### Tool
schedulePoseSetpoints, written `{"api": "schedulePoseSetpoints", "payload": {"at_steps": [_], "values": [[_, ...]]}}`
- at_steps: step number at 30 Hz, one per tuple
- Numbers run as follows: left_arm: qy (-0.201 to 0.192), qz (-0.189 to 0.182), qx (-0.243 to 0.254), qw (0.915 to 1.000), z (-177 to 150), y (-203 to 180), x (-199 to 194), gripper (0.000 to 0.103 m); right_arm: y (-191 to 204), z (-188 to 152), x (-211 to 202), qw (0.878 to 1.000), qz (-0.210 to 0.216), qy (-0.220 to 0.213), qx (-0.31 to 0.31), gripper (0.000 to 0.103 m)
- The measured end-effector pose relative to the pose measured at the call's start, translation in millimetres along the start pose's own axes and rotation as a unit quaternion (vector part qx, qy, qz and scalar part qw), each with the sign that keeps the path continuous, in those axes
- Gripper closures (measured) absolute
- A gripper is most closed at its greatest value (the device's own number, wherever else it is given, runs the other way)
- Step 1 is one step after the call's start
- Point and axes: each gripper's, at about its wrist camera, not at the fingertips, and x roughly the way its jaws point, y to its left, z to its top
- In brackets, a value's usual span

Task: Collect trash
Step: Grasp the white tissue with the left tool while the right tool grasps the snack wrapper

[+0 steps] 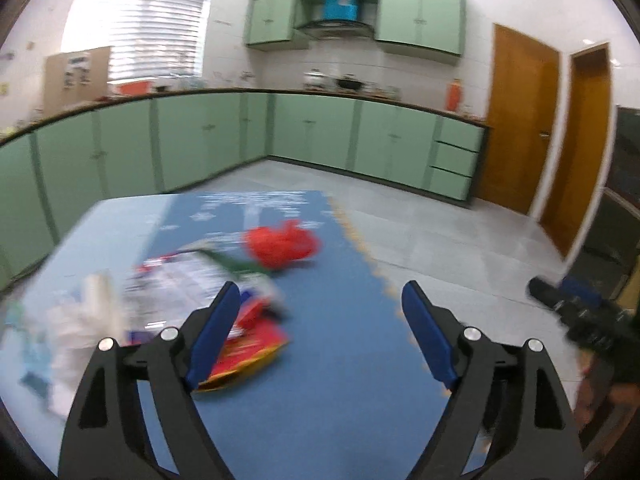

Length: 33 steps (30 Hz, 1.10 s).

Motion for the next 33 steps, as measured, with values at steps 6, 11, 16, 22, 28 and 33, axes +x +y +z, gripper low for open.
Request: {"api": "schedulePoseSetpoints", "payload": {"at_steps": [6, 11, 16, 22, 28, 33], "values": [[-0.008, 0.101, -0.008, 0.9948, -14, 60, -34, 0.022, 57, -1, 12, 0.998, 0.060, 0.003, -0.022, 0.006], [-0.005, 0.158, -0.028, 0.9870, -25, 110, -53, 0.022, 100, -7, 20, 0.995, 0.094, 0.005, -0.041, 0.006], [0.004, 0.167, -0.052, 0.9846, -37, 140, -52, 0.023, 141, -16, 26, 0.991, 0.111, 0.008, -0.071, 0.006], [0.008, 0.162, -0.048, 0.9856, -35, 148, -34, 0.023, 164, -22, 33, 0.989, 0.120, 0.013, -0.090, 0.006], [0.023, 0.160, -0.060, 0.9849, -39, 156, -18, 0.025, 172, -21, 43, 0.989, 0.123, 0.013, -0.087, 0.006], [0.029, 0.164, -0.054, 0.9845, -41, 156, -10, 0.033, 177, -21, 51, 0.988, 0.126, 0.016, -0.086, 0.006]]}}
